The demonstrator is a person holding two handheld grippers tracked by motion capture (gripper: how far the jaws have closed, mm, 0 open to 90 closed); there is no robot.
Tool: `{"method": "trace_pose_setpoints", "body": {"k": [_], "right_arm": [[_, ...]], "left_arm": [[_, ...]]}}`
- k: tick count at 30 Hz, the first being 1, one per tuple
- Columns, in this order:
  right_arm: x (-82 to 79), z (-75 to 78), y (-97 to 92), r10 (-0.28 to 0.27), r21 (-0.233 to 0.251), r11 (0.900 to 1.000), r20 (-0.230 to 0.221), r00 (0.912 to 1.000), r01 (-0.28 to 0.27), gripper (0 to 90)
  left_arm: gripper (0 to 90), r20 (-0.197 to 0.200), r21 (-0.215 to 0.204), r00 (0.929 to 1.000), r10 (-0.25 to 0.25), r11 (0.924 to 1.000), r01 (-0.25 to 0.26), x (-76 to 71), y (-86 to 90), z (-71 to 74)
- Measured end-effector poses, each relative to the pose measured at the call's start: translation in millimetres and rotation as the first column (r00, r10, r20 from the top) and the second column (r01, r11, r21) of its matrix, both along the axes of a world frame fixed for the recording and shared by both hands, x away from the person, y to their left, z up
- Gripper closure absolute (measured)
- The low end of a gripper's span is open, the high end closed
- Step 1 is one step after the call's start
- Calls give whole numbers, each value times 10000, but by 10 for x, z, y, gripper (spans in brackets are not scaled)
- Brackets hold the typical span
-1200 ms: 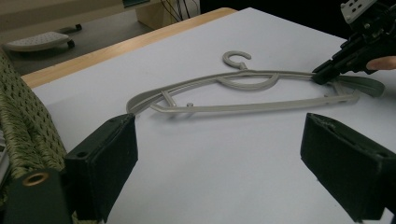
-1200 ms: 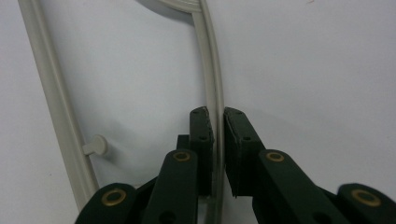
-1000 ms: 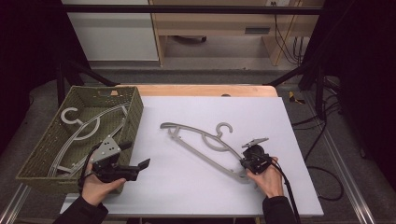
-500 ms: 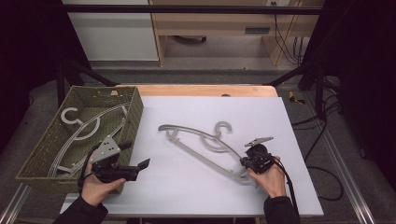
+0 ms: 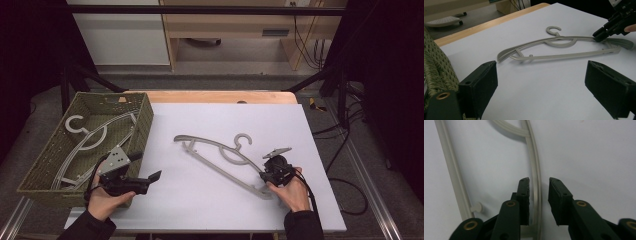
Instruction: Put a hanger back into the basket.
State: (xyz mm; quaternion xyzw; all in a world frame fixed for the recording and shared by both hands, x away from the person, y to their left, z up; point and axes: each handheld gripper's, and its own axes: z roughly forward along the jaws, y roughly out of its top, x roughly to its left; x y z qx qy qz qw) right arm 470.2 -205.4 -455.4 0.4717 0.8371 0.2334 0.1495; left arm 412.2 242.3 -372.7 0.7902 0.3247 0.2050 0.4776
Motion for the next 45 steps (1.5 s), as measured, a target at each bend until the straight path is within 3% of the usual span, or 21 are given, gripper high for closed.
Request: {"method": "trace_pose_setpoints", "body": {"k": [5,13,15,16,21,23,24,27,28,32,38,40,41,45], "right_arm": [[106,-21,92,163,-133,9998,204,9997,-160,685],[224,-47,179,173,113,9998,-287,9994,-170,783],[250,-35,212,21,-1,10000,-555,9985,-21,806],[259,-34,207,335,-172,9993,-471,9983,-343,810],[250,-30,235,231,-406,9989,-468,9986,-250,822],[242,-27,235,52,-223,9997,-488,9988,-63,824],[242,-27,193,13,186,9998,-466,9989,-4,824],[239,-12,165,88,441,9990,-526,9986,-64,825],[223,23,160,79,831,9965,-561,9984,-32,827],[184,87,164,34,1186,9929,-567,9984,33,827],[186,42,155,331,1026,9943,-307,9990,-298,824],[188,28,189,14,1054,9944,-468,9989,35,823],[196,11,176,334,957,9949,-272,9991,-306,822],[207,-26,211,47,790,9969,-325,9995,-21,819]], "left_arm": [[111,-38,53,10000,-26,10000,26,5,-9,-11],[111,-48,73,10000,-34,10000,34,9,-10,-13],[111,-54,103,10000,-66,9999,67,6,-21,-14],[111,-65,108,9999,-97,9999,98,3,-33,-16],[111,-88,149,9999,-119,9998,120,6,-36,-25],[111,-101,138,9999,-99,9999,100,12,-27,-27],[111,-127,112,9999,-79,9999,81,19,-17,-27],[111,-129,96,9999,-64,9999,65,20,-12,-28],[111,-110,104,9999,-79,9999,80,12,-16,-22],[111,-44,105,9999,-117,9999,118,1,-23,-8],[111,-67,117,9999,-100,9999,101,4,-18,-12],[111,-63,110,9999,-105,9999,105,1,-20,-11],[111,-59,112,9999,-107,9999,108,0,-21,-9],[111,-64,110,9999,-108,9999,109,0,-25,-12]]}}
